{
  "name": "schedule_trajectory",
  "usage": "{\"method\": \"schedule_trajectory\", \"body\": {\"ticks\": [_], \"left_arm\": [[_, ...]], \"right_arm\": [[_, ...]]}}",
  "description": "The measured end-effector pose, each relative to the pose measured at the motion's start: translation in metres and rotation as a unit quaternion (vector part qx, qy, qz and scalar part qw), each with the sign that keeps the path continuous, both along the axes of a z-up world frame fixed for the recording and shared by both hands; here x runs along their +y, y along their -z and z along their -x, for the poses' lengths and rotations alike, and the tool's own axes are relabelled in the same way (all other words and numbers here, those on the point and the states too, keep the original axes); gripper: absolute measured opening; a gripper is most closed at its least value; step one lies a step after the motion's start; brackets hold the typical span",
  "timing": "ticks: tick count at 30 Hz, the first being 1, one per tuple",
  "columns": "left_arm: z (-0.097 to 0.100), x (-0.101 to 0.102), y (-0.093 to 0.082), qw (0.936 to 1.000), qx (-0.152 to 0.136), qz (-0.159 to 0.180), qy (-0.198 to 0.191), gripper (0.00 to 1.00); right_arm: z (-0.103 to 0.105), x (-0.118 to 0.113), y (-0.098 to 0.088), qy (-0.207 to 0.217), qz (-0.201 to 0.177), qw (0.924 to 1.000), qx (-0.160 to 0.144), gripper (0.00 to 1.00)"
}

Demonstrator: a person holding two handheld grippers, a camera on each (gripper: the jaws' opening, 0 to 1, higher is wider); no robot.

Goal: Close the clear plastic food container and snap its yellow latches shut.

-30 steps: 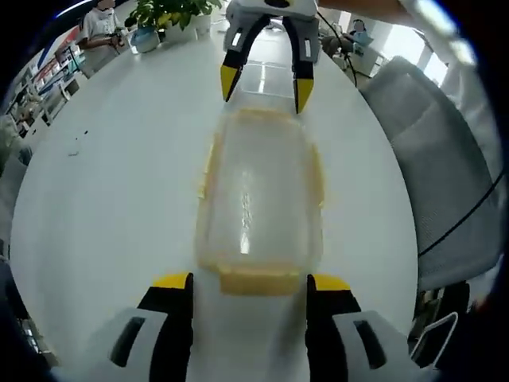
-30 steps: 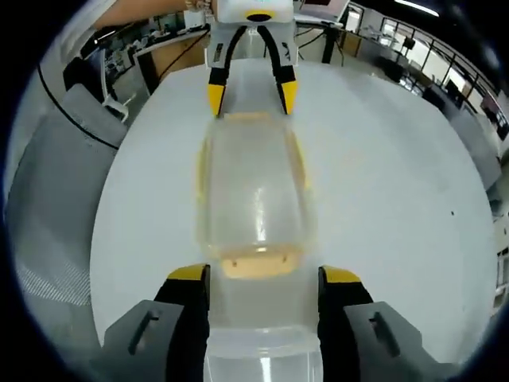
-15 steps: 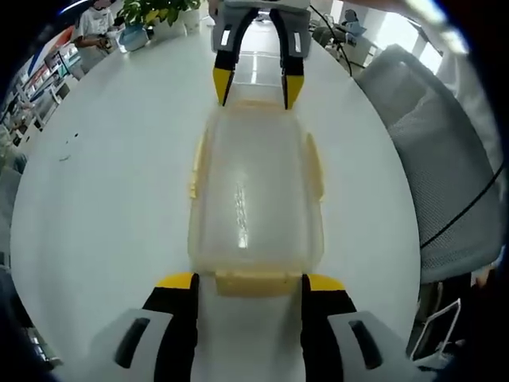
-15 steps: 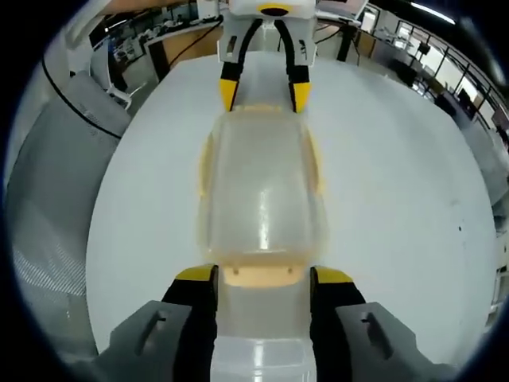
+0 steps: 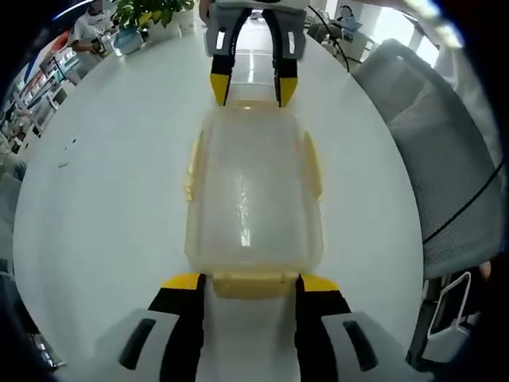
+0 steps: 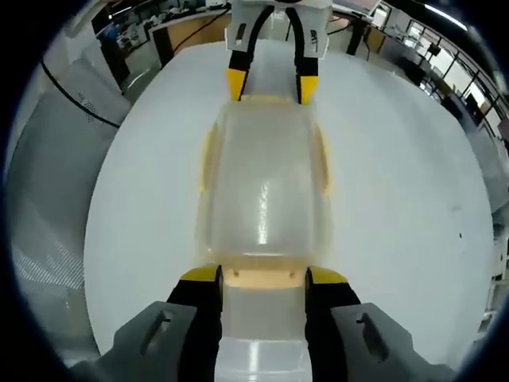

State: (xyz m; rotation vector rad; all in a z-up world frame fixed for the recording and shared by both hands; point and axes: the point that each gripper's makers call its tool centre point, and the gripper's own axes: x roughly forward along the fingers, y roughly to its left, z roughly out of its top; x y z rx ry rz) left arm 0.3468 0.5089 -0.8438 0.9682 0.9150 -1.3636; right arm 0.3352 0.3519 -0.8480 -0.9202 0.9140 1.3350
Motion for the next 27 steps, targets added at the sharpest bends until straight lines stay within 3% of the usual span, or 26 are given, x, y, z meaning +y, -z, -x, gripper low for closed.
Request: {"method": "schedule_trajectory", "body": {"ticks": [1,27], "left_arm": [[0.0000,0.0002,-0.0007,0.9999,-0.004,-0.003,0.013,0.35],[0.0093,0.0009,-0.0018,0.9994,0.016,-0.029,-0.007,0.34]], "right_arm": [[-0.0001,-0.0002,0.0002,0.017,-0.001,0.9998,0.005,0.37],[0.0039,-0.0008,-0.0021,-0.007,-0.007,0.9999,0.007,0.36]]}}
